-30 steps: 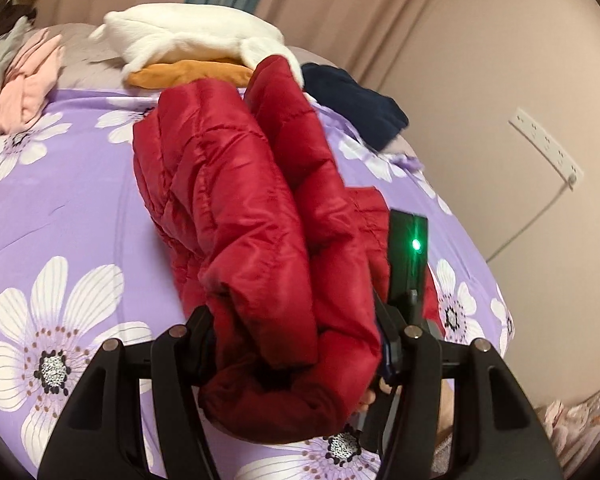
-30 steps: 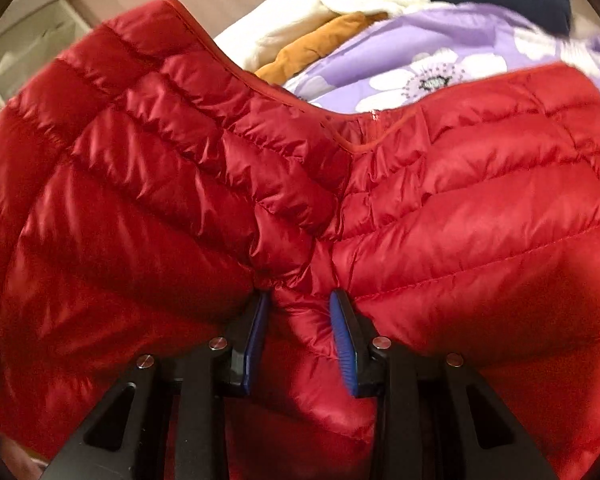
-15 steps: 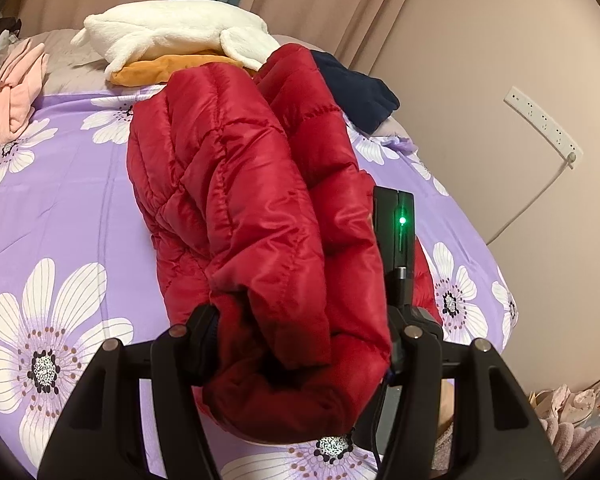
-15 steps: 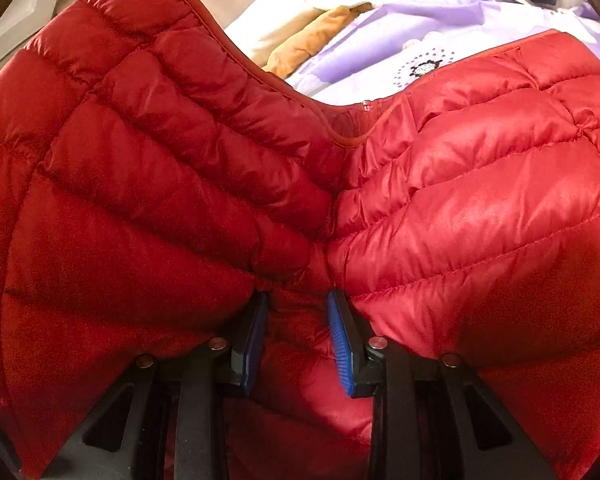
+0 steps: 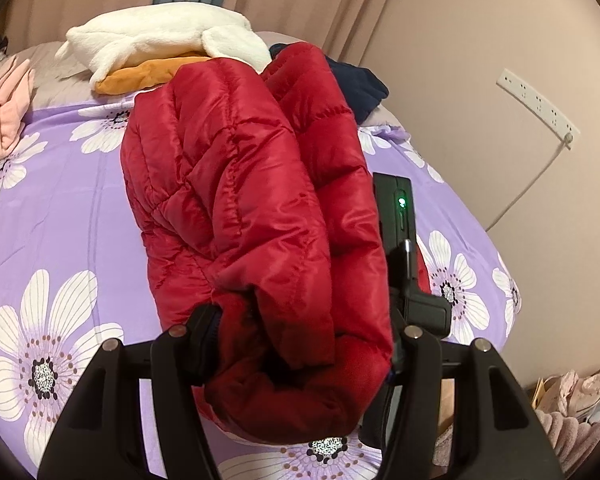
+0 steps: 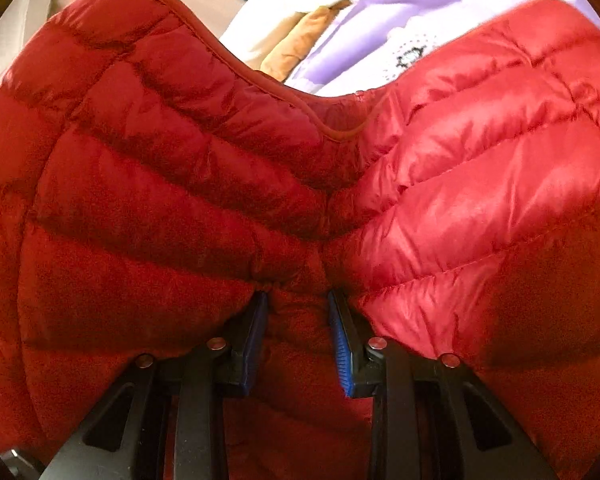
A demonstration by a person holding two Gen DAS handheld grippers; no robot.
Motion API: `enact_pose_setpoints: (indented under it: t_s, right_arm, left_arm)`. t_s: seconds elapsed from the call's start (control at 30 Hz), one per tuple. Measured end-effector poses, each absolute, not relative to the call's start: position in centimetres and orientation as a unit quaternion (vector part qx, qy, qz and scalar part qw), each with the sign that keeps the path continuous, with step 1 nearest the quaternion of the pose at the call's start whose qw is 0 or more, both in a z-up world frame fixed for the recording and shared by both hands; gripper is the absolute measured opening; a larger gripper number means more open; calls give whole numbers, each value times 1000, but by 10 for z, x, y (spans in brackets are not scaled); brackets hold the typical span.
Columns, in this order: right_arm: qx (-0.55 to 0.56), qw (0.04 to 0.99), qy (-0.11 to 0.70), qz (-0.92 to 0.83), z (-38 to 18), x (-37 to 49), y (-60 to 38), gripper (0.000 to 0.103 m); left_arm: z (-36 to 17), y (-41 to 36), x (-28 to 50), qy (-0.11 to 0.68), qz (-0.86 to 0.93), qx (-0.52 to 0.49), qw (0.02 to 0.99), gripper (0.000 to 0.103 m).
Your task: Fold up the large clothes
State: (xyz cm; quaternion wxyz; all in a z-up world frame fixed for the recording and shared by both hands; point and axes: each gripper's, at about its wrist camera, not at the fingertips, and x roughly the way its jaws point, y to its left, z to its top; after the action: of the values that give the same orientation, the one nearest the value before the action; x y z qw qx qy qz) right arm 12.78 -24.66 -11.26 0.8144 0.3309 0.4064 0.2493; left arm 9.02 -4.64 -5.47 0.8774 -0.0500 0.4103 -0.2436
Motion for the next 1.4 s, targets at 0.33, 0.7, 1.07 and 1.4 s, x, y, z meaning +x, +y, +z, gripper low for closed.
enact_pose_setpoints:
  t_s: [0.33, 0.7, 1.07, 1.4]
  right_arm:
    - [372, 784, 423, 260, -119, 140, -272, 30]
    - [278, 879, 367, 128, -67, 82, -346, 32]
    - [231, 895, 381, 23, -89, 61, -371, 32]
    - [383, 829, 390, 120, -137, 89, -402, 32]
  left_arm:
    - [-54, -58, 95, 408, -256, -53, 875, 65]
    - [-60, -75, 94, 423, -258, -33, 868, 63]
    - [-69, -127, 101, 432, -293, 3, 853, 63]
    - [-100, -160, 111, 449, -325, 53, 831, 69]
